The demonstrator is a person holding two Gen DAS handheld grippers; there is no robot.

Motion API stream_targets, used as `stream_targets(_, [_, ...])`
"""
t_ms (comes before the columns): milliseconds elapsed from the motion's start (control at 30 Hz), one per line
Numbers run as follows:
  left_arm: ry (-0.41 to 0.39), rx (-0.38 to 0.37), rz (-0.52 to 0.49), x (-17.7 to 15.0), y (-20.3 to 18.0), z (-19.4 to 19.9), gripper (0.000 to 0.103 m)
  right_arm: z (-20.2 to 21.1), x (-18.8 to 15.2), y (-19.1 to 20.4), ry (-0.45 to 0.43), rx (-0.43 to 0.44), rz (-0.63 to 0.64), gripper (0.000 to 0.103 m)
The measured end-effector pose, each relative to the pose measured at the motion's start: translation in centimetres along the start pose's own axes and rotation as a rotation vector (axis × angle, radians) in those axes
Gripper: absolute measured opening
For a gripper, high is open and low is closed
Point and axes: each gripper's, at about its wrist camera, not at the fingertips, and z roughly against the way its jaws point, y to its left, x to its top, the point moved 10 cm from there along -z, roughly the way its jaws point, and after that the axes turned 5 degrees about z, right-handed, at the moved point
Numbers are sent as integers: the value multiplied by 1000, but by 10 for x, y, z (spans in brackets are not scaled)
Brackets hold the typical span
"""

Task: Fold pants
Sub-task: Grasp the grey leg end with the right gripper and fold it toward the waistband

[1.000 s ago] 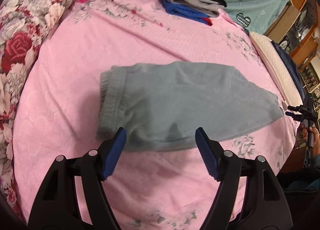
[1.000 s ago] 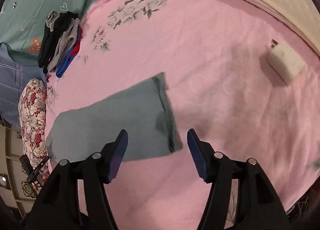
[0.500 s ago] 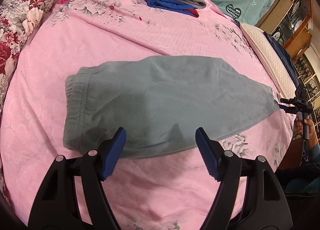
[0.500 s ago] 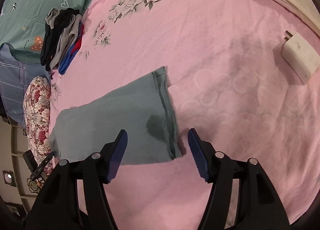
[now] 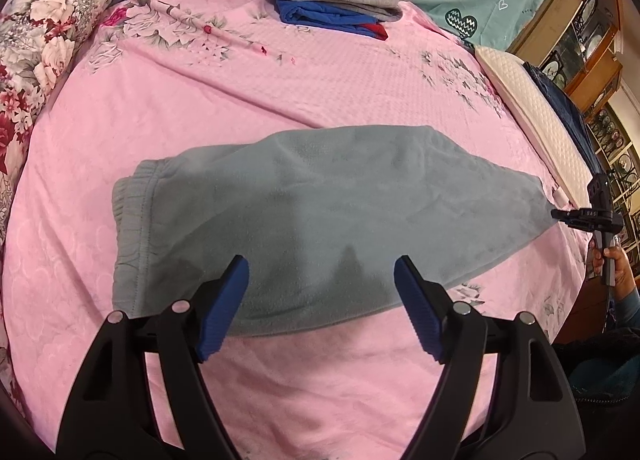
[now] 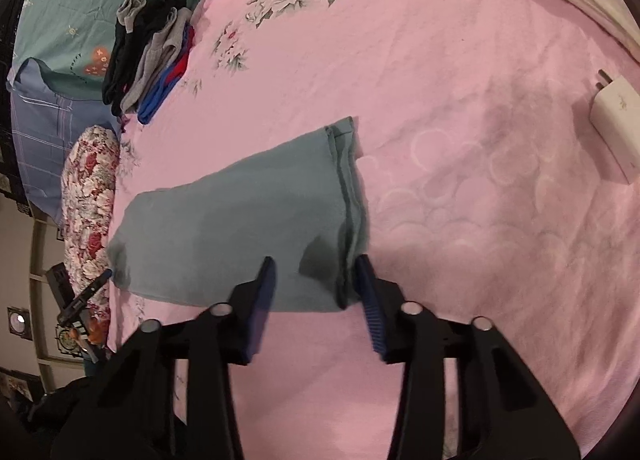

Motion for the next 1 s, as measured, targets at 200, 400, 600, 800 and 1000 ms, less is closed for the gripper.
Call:
stream_targets(200, [-12,-4,27,-2,13,5,77,10,1,15,-58,2,32,7])
stream_targets(400, [-79,-39,62,-3,30,28,77,23,20,75,-129,10,123,7])
stream_targets(600, [-128,-64,112,-15,52,47,78,-22,28,178,-68,86,300,7])
stream_targets(800, [-165,-75,144,-28,69,64,79,-97,11,272,70,190,449,7])
stream_targets(1000, [-181,-87,159,-34,76,69,80,-137,-10,303,159,241,473,7])
